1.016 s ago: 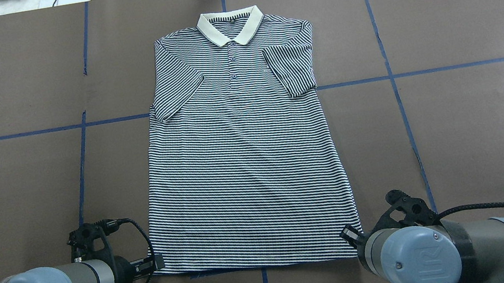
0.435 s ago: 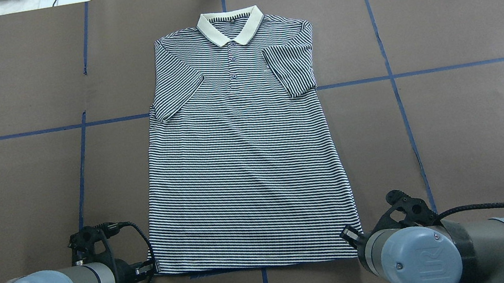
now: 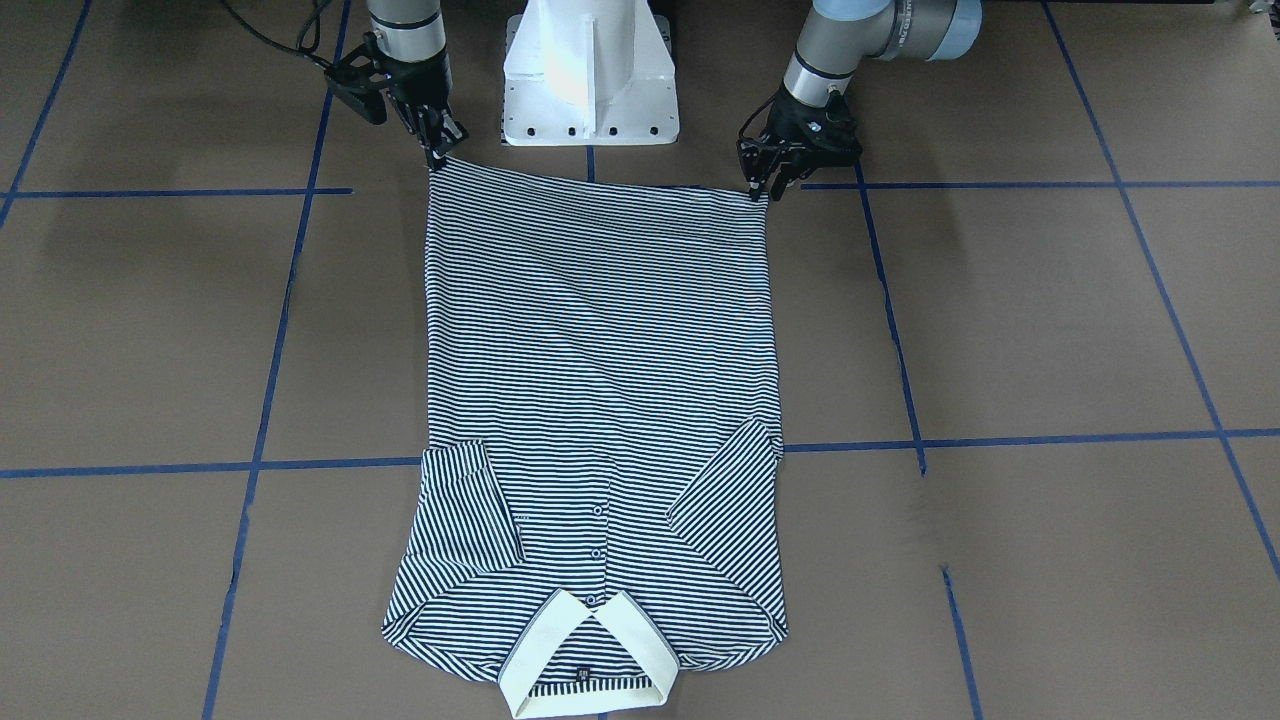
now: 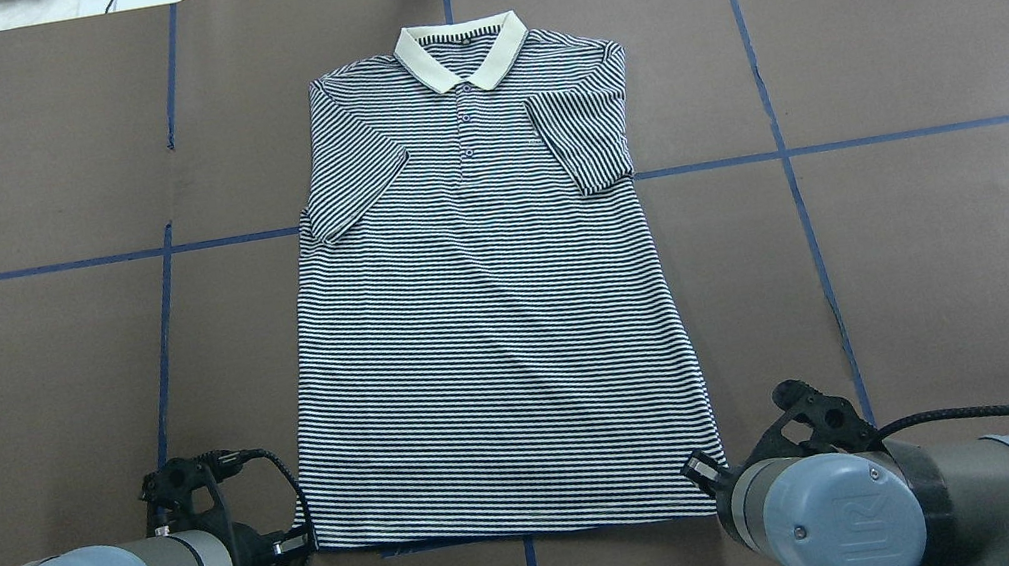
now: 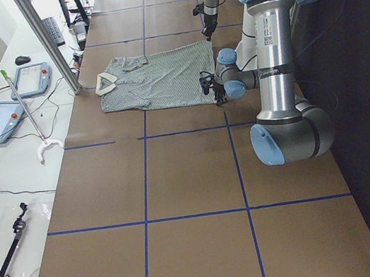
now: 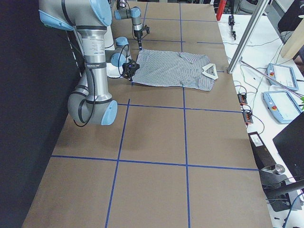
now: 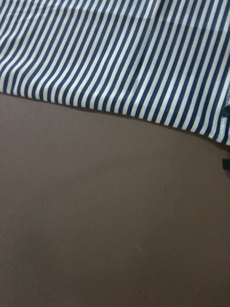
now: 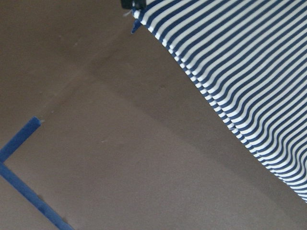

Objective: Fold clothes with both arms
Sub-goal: 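Move the left gripper to the other hem corner nearest the robot, then grasp both hem corners with the left and right grippers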

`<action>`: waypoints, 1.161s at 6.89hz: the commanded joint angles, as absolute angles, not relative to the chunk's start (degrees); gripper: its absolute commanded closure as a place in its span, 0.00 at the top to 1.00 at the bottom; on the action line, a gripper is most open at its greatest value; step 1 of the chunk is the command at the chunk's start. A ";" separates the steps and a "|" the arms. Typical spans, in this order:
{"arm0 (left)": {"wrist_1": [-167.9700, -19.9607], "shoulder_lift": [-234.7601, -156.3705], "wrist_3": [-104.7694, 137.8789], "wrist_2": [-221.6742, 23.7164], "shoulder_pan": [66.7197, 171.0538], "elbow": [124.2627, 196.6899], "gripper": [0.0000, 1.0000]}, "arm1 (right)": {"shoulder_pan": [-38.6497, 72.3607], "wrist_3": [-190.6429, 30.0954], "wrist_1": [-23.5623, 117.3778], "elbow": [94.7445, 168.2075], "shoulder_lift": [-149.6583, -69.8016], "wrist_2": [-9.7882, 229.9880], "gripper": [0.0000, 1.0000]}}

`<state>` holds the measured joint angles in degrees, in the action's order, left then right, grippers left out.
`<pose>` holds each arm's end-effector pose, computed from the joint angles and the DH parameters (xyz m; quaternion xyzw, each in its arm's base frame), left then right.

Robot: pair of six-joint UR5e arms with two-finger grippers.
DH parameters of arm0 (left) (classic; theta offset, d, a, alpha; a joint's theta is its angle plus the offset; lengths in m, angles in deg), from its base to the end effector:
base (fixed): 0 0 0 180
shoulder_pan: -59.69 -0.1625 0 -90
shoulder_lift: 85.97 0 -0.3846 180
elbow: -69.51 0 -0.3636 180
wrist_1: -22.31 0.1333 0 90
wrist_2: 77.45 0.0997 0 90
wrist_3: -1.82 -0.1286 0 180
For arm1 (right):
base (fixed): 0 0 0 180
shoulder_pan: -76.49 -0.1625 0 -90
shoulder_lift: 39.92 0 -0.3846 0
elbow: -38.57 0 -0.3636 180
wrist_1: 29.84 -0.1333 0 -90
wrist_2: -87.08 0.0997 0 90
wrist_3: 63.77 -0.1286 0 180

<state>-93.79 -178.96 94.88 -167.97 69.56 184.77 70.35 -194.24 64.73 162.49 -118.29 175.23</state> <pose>0.4729 -0.2164 0.3684 0.0231 0.4561 -0.0981 0.8842 -0.4742 -0.1893 0.3113 -0.0888 -0.3389 0.3757 0.8580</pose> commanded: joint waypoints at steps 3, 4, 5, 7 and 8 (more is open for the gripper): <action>-93.79 -179.05 94.90 -168.06 69.53 186.74 0.00 | 70.33 -194.12 64.73 162.49 -118.41 175.23 0.00; -91.35 -178.09 95.51 -168.23 69.45 191.02 0.00 | 70.77 -194.11 65.78 164.67 -119.10 175.23 0.00; -85.85 -177.47 99.00 -168.58 67.79 197.67 0.00 | 73.12 -194.20 68.74 169.74 -121.37 175.23 0.00; -78.86 -177.55 104.55 -168.50 64.62 207.03 0.00 | 74.38 -194.03 78.12 179.49 -122.19 175.32 0.00; -78.76 -178.60 103.70 -168.59 65.22 207.14 0.00 | 69.59 -193.16 80.09 180.50 -121.67 175.41 0.00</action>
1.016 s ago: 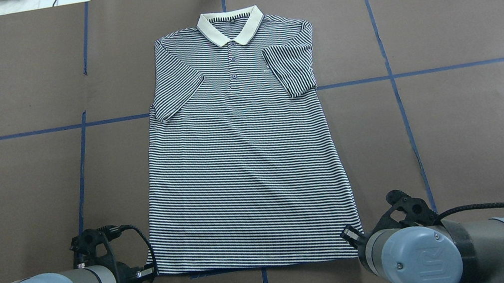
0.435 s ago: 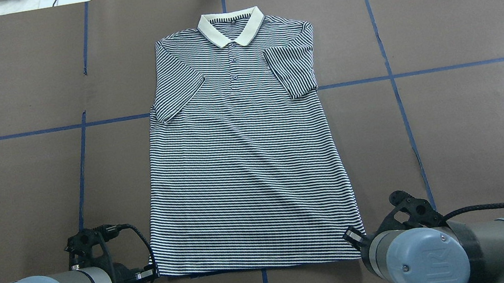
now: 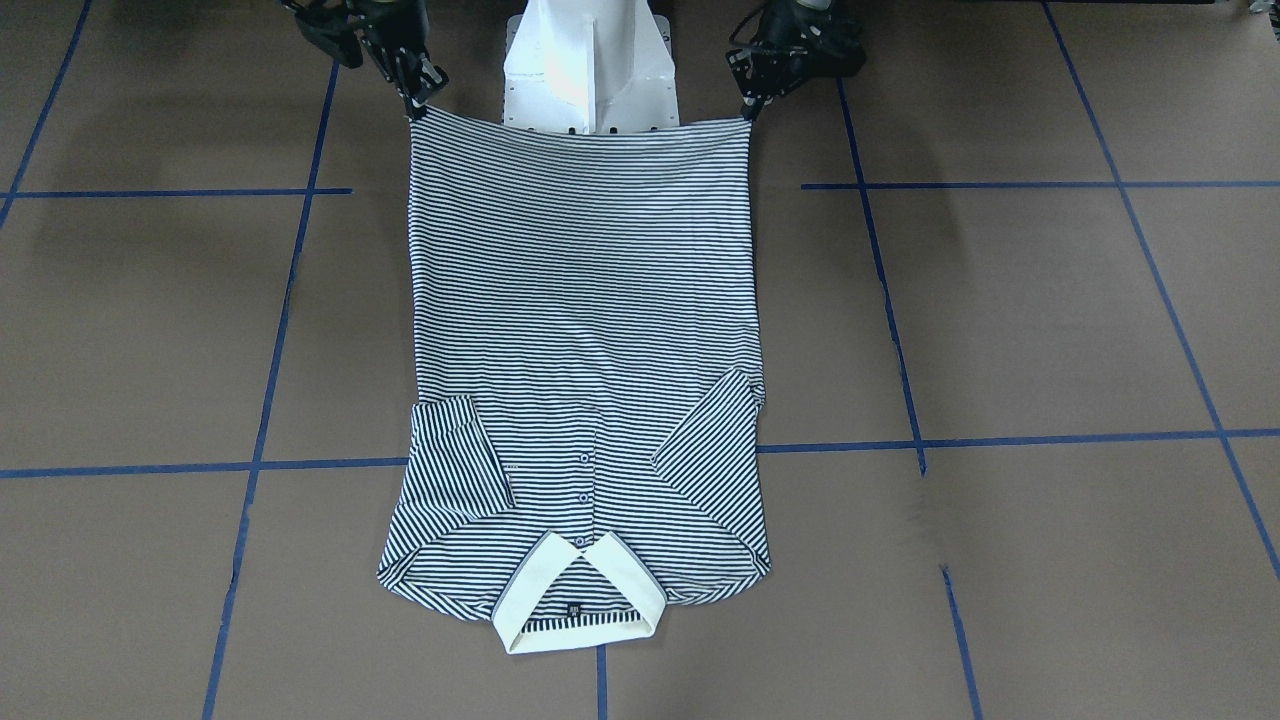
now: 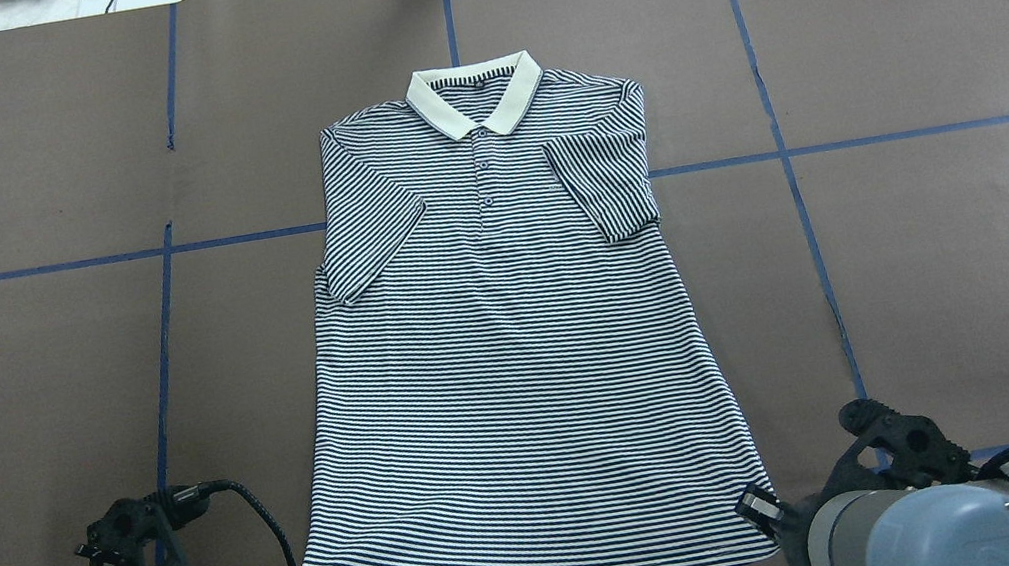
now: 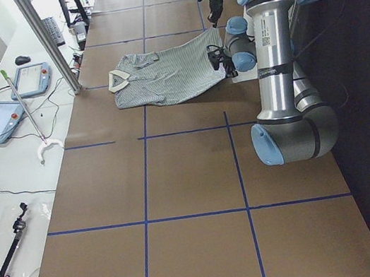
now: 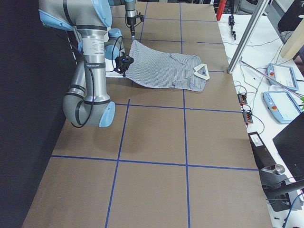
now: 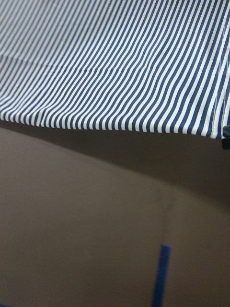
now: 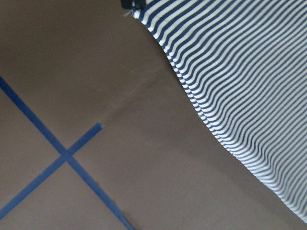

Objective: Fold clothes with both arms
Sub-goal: 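Grasp both hem corners with the left and right grippers, then lift the hem with both grippers and fold it toward the collar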

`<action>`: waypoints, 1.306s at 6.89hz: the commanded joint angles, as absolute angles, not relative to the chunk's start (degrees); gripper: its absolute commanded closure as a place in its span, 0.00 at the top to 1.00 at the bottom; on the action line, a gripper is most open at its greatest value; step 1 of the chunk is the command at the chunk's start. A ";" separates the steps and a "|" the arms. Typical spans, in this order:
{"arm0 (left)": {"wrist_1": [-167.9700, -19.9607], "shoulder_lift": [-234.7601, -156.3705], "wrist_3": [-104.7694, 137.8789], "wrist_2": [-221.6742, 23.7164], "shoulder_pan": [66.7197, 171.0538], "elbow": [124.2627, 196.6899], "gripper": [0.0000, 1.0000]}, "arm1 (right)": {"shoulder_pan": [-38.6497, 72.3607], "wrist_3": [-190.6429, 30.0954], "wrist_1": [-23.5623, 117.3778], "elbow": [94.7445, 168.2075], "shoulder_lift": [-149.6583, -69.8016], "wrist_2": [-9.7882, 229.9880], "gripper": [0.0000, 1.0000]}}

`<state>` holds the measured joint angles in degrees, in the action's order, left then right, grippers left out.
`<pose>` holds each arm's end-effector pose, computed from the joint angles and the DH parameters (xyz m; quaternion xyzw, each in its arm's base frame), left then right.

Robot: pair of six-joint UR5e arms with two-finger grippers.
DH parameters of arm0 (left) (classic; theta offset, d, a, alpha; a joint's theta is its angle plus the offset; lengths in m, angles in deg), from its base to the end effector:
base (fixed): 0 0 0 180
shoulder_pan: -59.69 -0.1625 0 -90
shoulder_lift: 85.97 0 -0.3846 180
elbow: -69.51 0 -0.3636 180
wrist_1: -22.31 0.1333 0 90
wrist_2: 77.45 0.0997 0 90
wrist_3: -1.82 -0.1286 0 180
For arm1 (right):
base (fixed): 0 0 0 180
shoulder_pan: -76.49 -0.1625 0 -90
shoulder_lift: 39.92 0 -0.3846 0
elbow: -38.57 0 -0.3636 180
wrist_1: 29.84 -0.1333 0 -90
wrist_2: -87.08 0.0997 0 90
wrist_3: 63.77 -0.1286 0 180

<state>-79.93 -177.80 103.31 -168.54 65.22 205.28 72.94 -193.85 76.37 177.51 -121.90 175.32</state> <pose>0.4042 -0.1706 0.2568 -0.0342 0.4977 -0.1236 0.8578 -0.4020 -0.1625 0.2708 -0.0954 -0.3351 0.3533 0.8682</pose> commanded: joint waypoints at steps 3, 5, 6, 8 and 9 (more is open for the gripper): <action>-78.06 -193.13 90.25 -171.29 83.01 192.30 0.00 | 53.08 -174.04 79.07 167.41 -109.23 176.80 0.00; -81.02 -202.31 81.61 -172.28 93.14 176.10 0.00 | 43.83 -166.97 68.07 148.88 -103.65 178.39 0.00; -89.40 -204.17 80.58 -172.11 95.44 167.42 0.00 | 39.35 -166.87 57.89 138.52 -100.42 181.79 0.00; -98.77 -208.39 75.43 -172.02 99.92 153.41 0.00 | 32.57 -165.82 52.19 122.06 -91.21 187.25 0.00; -100.19 -209.79 74.08 -171.93 100.99 150.74 0.00 | 30.71 -165.81 46.68 111.36 -86.03 189.10 0.00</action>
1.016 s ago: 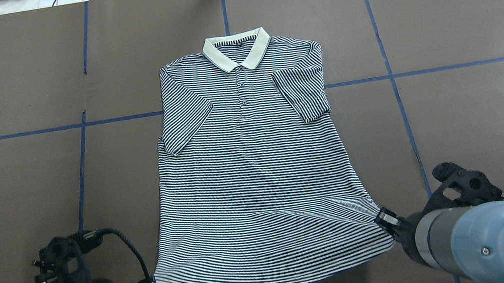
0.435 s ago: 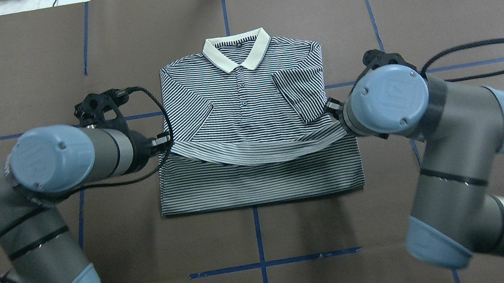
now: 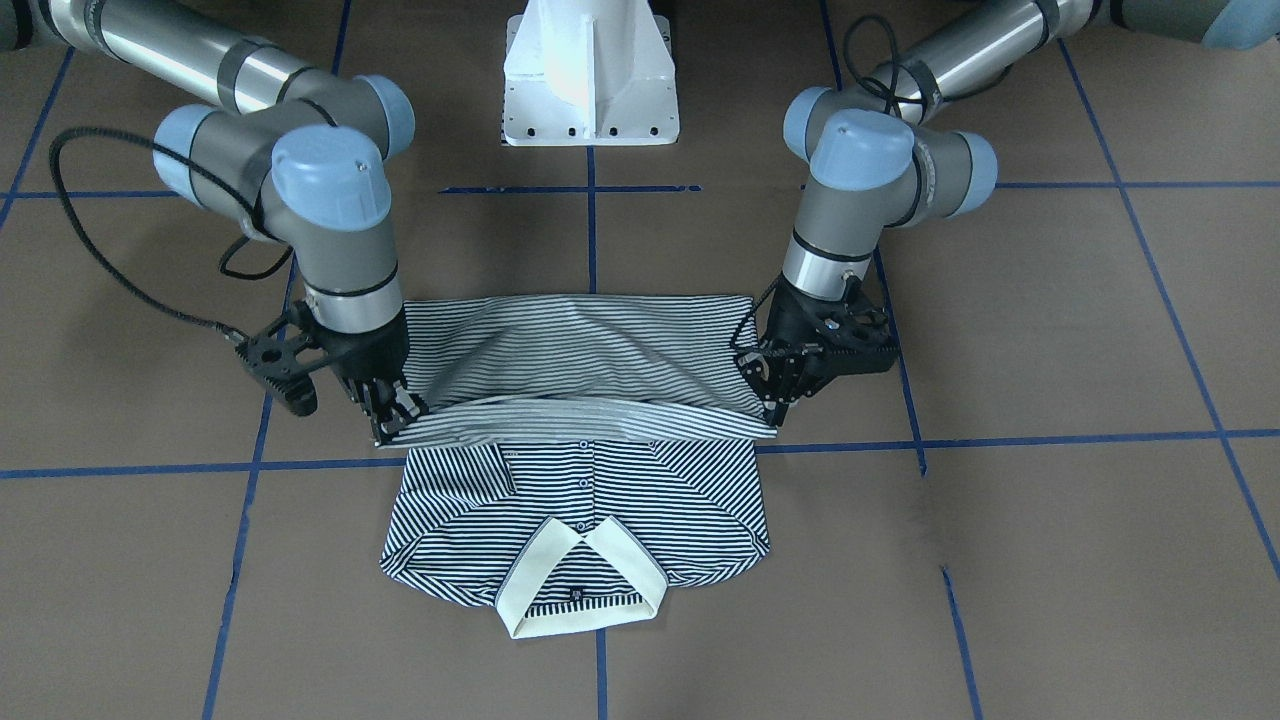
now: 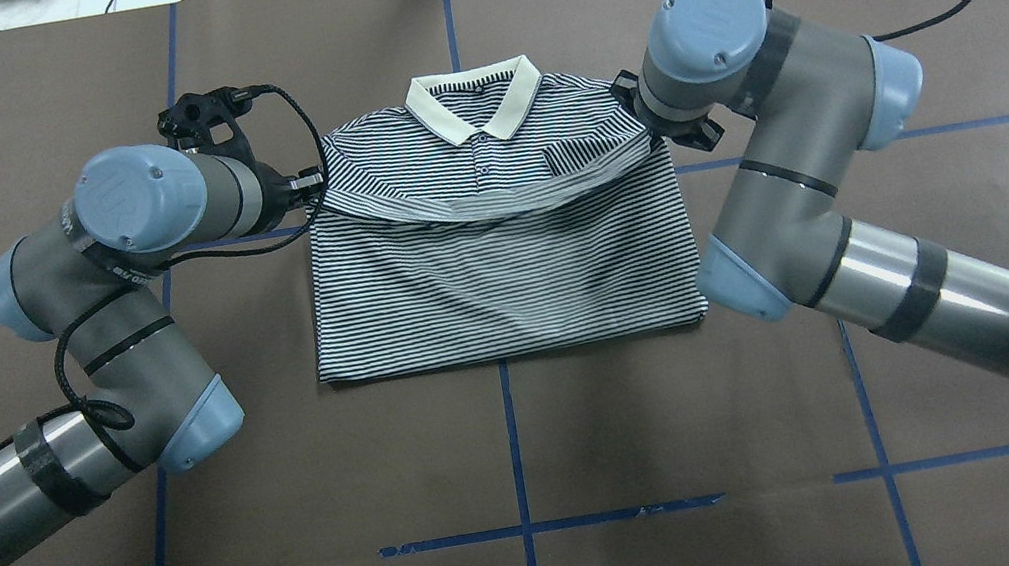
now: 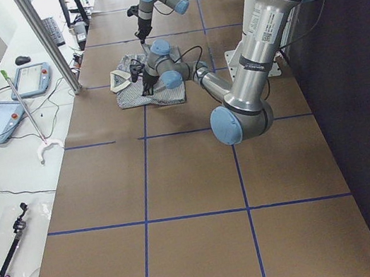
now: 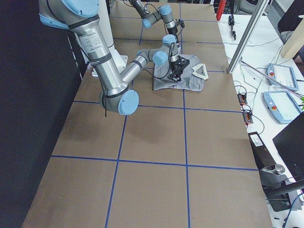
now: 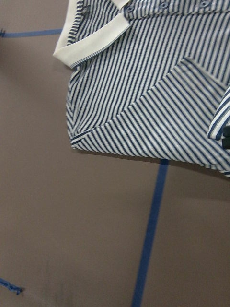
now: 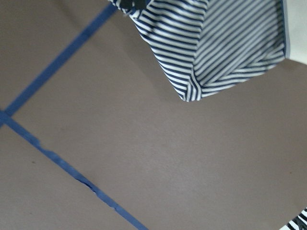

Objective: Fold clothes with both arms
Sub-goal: 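Lift the hem with both grippers and fold it toward the collar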

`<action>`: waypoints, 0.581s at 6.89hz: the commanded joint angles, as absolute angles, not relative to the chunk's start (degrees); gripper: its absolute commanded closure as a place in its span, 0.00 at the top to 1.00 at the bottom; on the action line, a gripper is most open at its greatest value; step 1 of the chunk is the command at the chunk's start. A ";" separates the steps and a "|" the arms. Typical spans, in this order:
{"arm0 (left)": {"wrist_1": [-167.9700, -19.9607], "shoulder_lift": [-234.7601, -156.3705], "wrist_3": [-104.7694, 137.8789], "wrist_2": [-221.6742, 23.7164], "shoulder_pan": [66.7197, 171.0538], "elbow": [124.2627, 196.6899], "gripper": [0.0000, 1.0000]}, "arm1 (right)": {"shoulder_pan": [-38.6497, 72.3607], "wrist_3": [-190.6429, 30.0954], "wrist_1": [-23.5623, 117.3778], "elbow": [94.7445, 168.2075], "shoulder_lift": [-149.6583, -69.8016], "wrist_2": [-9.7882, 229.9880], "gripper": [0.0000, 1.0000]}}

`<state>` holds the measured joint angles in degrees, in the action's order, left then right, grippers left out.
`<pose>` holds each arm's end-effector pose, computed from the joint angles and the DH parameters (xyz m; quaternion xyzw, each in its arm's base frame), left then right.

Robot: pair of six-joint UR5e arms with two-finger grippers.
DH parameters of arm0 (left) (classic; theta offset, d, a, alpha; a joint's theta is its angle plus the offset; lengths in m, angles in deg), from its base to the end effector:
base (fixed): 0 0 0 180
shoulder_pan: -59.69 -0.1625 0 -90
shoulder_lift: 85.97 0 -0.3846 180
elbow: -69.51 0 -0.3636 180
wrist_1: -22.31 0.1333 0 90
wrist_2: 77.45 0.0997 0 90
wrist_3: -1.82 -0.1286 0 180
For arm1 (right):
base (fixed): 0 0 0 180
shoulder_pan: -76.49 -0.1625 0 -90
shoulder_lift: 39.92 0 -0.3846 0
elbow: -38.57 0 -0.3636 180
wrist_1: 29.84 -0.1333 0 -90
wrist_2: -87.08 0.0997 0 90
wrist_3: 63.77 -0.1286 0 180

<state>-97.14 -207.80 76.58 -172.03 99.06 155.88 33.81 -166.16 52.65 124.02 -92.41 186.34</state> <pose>0.4514 -0.5296 0.3018 0.1899 0.4441 -0.1641 0.8601 -0.4364 -0.5556 0.3016 0.0170 -0.3526 0.4076 0.8422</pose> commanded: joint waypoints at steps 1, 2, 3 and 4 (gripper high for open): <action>-100.38 -212.07 73.98 -171.75 101.43 147.32 0.00 | 29.22 -165.20 42.36 106.82 -85.19 191.12 0.00; -103.17 -212.88 73.98 -171.67 101.61 144.94 0.00 | 28.77 -162.94 41.80 105.21 -85.19 191.31 0.00; -105.11 -214.02 73.98 -171.58 101.61 142.48 0.00 | 28.68 -162.83 41.44 104.06 -85.01 191.32 0.00; -105.21 -214.81 73.90 -171.58 101.61 141.24 0.00 | 28.85 -162.83 41.44 104.05 -84.75 191.32 0.00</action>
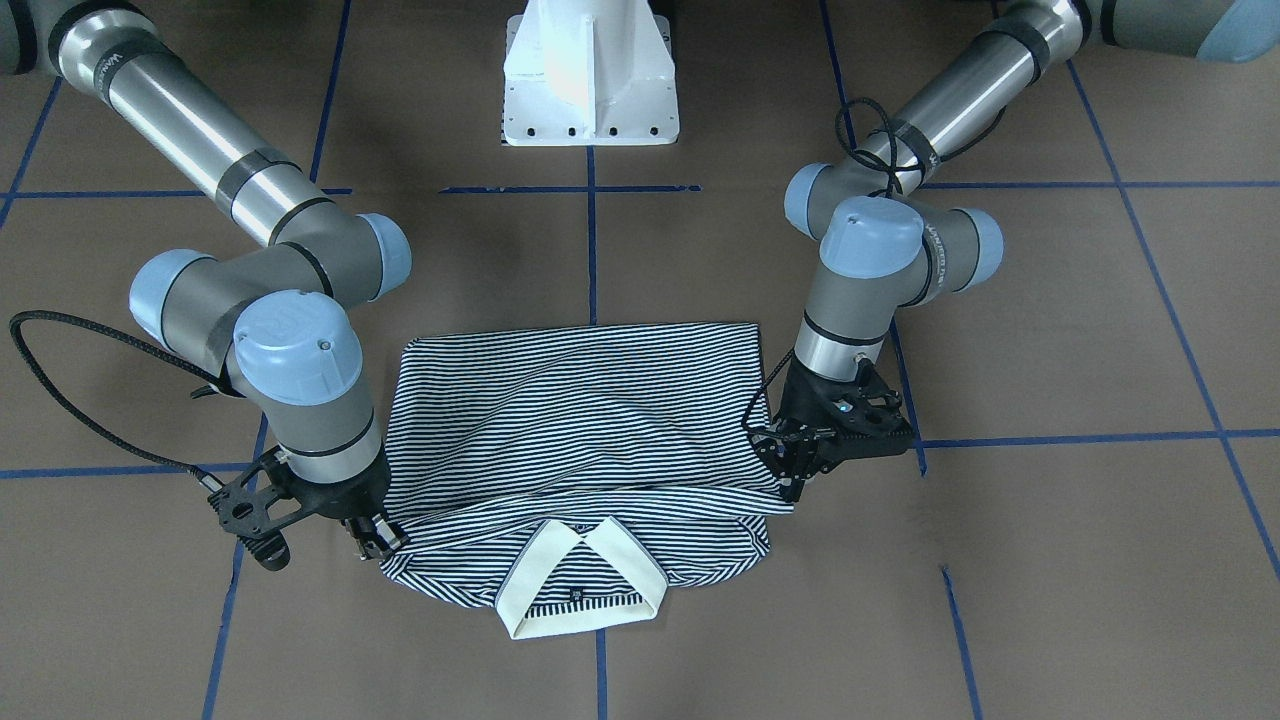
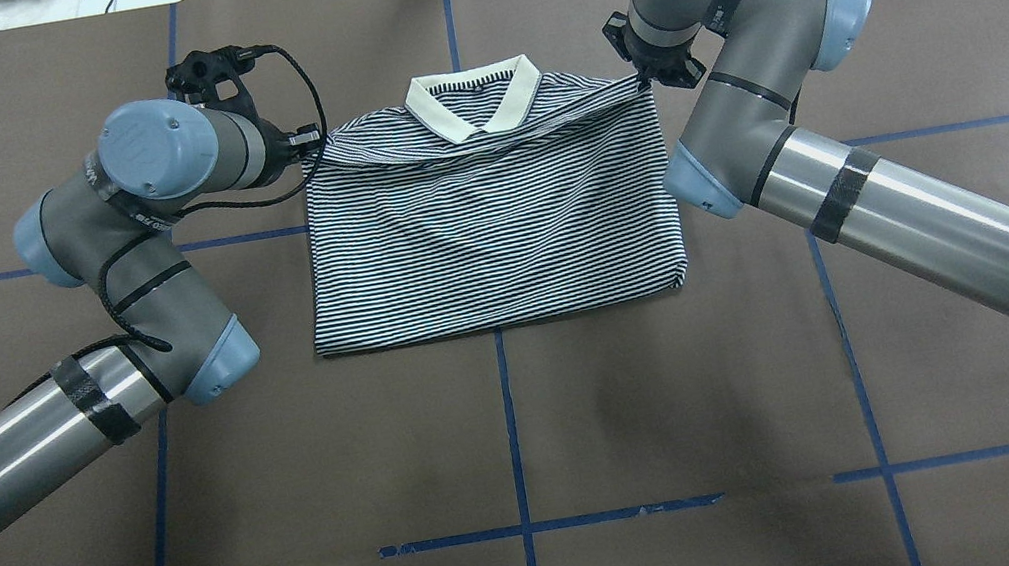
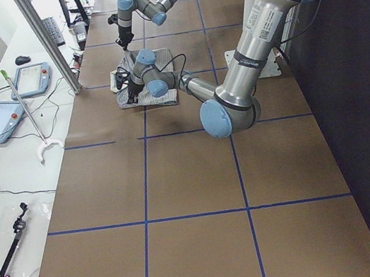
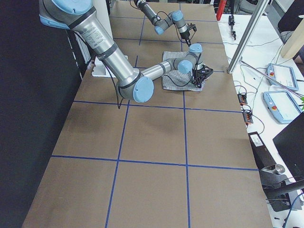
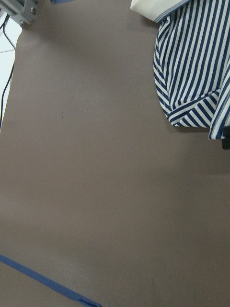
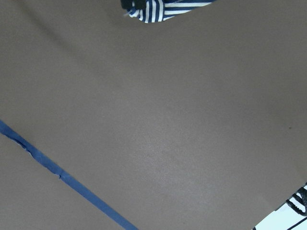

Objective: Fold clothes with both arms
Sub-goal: 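Release the hem near the collar and raise both grippers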

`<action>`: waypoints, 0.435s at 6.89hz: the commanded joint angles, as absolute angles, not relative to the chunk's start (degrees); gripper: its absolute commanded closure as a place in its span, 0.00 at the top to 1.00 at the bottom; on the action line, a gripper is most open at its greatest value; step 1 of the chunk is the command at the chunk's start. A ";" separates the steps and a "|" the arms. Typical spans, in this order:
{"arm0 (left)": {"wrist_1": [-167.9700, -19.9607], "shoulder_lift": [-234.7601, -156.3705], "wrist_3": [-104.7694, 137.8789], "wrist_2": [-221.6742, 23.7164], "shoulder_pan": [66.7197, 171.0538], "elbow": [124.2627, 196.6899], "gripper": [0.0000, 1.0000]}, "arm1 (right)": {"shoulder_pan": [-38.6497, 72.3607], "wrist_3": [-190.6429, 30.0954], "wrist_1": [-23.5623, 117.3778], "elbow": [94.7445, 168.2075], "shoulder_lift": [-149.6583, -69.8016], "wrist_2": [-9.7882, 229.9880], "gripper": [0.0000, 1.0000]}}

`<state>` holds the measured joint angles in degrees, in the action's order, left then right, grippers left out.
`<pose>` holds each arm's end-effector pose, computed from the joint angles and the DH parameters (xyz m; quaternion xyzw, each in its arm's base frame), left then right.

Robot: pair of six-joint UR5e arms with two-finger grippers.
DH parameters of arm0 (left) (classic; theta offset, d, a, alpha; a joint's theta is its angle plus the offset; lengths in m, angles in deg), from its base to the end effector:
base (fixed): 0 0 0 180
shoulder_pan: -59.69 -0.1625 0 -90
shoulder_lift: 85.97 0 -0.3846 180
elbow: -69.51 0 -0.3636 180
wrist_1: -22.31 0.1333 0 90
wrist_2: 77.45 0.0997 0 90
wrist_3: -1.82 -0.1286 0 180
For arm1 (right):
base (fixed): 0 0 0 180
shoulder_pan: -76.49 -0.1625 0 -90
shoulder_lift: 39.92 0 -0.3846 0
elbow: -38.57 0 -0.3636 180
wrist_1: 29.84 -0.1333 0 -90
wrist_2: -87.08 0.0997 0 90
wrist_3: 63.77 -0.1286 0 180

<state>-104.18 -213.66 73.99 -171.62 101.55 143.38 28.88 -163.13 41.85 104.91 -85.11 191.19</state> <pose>0.4646 -0.5827 0.3165 0.2137 0.4364 -0.1646 0.8584 -0.4414 -0.6348 0.3371 0.0005 -0.3544 0.4091 0.8409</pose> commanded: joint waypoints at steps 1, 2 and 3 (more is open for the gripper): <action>-105.30 -215.51 73.89 -171.58 101.61 140.44 0.00 | 28.85 -162.74 41.44 103.96 -84.75 191.32 0.00; -105.30 -215.70 73.89 -171.49 101.61 140.00 0.00 | 28.85 -162.74 41.44 103.61 -84.75 191.32 0.00; -107.57 -215.44 73.89 -171.49 101.61 138.69 0.04 | 28.85 -162.56 41.35 103.26 -84.31 191.32 0.23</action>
<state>-105.75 -215.47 73.90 -171.52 101.61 140.02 28.85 -162.72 41.43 103.69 -84.67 191.31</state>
